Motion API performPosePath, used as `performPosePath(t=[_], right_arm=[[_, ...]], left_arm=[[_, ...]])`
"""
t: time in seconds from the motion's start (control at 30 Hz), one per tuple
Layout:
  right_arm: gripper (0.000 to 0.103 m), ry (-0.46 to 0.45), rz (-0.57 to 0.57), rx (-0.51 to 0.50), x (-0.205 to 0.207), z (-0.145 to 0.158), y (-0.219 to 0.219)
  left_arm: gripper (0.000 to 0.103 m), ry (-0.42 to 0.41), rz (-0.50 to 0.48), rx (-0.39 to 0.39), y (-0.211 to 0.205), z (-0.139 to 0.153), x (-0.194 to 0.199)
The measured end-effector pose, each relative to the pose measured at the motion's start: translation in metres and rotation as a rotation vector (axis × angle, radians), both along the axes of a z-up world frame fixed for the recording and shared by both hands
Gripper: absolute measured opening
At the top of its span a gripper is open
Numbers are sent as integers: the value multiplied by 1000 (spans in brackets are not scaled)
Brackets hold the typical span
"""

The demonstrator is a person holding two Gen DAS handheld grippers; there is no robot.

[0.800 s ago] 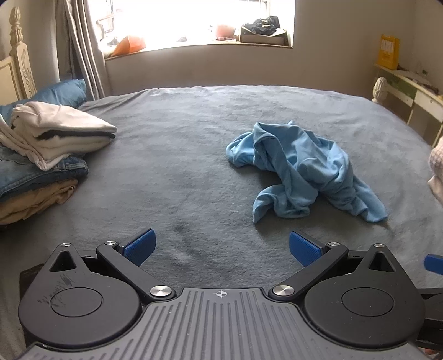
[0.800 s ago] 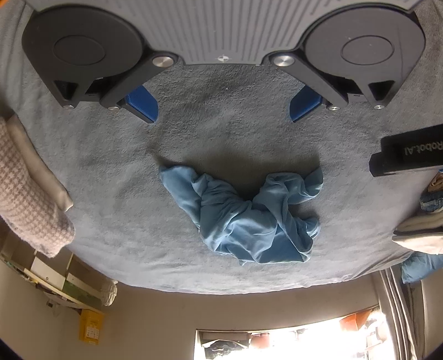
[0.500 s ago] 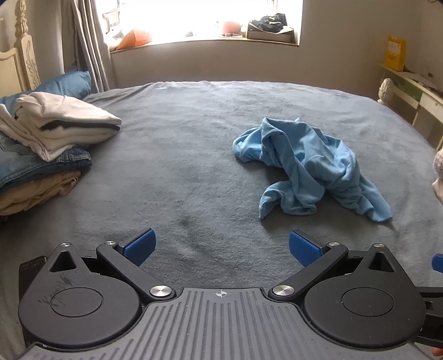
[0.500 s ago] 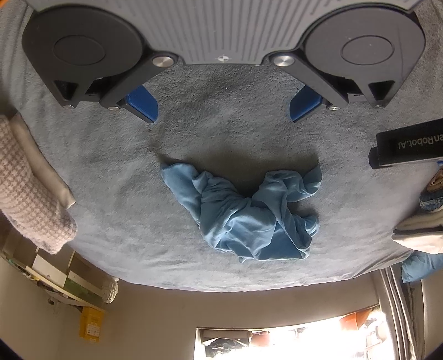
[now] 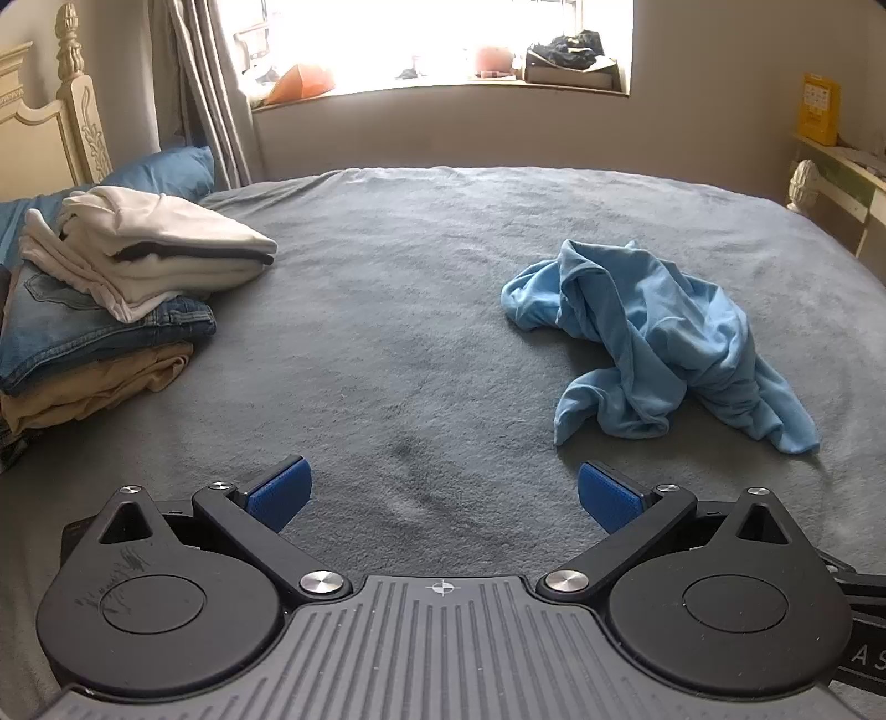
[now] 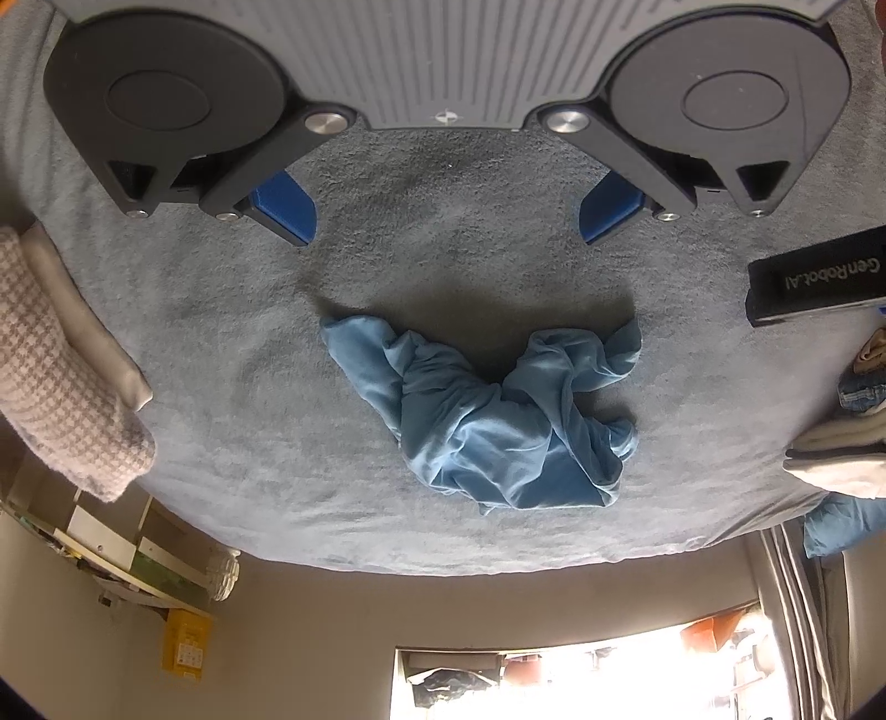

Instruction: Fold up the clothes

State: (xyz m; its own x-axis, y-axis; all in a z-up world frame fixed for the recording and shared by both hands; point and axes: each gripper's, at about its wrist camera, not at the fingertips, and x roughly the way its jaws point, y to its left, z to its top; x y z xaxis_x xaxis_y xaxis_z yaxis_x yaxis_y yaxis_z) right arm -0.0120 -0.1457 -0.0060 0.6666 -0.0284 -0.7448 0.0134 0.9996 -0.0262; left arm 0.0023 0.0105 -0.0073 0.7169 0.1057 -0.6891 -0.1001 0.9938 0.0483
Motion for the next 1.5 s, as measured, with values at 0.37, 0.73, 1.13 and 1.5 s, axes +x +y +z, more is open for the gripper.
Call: performPosePath(t=[0.37,0.73,1.13,1.5], right_arm=[[103,-12,-5,0,-4,3,0],[103,-34,-12,1,-7,8,-1],[103,-32,-18,12,-7,7,-3],[103,-25,-14,9,-6,7,-1]], left_arm=[[103,16,35,-5,5,2,0],[103,29,21,-26,4,0,-1],[103,9,35,5,0,3,-2],[103,18,35,12,-1,1,-1]])
